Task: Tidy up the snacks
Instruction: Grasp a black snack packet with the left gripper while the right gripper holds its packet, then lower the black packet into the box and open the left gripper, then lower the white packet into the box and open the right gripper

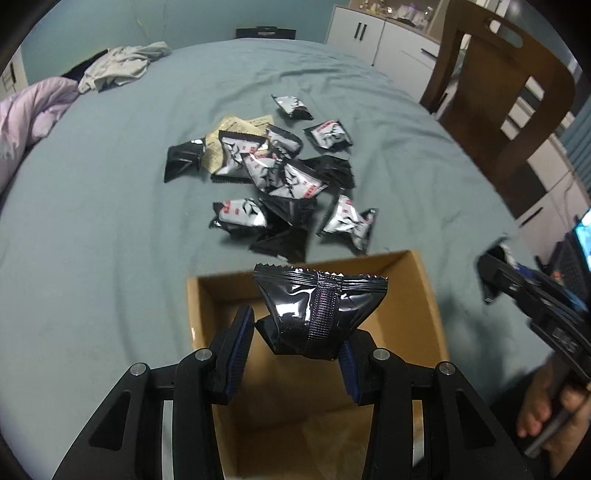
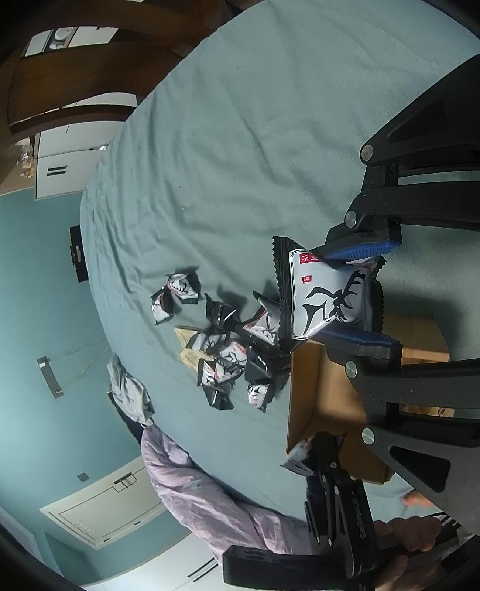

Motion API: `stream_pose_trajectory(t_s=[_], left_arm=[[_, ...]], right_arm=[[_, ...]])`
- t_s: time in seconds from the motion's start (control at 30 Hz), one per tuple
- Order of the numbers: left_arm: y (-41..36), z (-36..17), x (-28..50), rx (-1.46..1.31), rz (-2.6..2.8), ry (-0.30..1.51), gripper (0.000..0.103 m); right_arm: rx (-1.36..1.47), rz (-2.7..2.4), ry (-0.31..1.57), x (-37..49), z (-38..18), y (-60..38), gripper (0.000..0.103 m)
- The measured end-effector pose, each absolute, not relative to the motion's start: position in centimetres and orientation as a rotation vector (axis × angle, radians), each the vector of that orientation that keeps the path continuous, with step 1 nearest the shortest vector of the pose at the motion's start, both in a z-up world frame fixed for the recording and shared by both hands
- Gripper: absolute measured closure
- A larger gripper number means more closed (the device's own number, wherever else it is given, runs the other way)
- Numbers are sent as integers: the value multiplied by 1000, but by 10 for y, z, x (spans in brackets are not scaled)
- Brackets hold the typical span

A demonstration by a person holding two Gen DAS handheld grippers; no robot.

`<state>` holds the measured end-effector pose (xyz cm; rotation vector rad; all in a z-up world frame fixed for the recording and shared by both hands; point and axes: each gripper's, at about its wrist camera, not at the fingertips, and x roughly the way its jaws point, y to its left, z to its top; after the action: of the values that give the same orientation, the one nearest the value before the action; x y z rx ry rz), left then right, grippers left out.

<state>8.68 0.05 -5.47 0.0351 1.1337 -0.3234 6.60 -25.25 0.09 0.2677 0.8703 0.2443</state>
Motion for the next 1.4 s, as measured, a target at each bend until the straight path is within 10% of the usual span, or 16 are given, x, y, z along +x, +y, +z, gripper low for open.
stream_pose_trajectory(t_s=[0.37,0.7,1.4], left_arm=[[5,-66,96,65,-266,1135,57],[18,-41,91,-21,-278,1075,21],[79,10,63,201,-73,925,13]], right_arm=[[208,250,860,63,3,-241,73],[169,261,862,58,2,-235,73],[147,482,1099,88,18,-155,73]])
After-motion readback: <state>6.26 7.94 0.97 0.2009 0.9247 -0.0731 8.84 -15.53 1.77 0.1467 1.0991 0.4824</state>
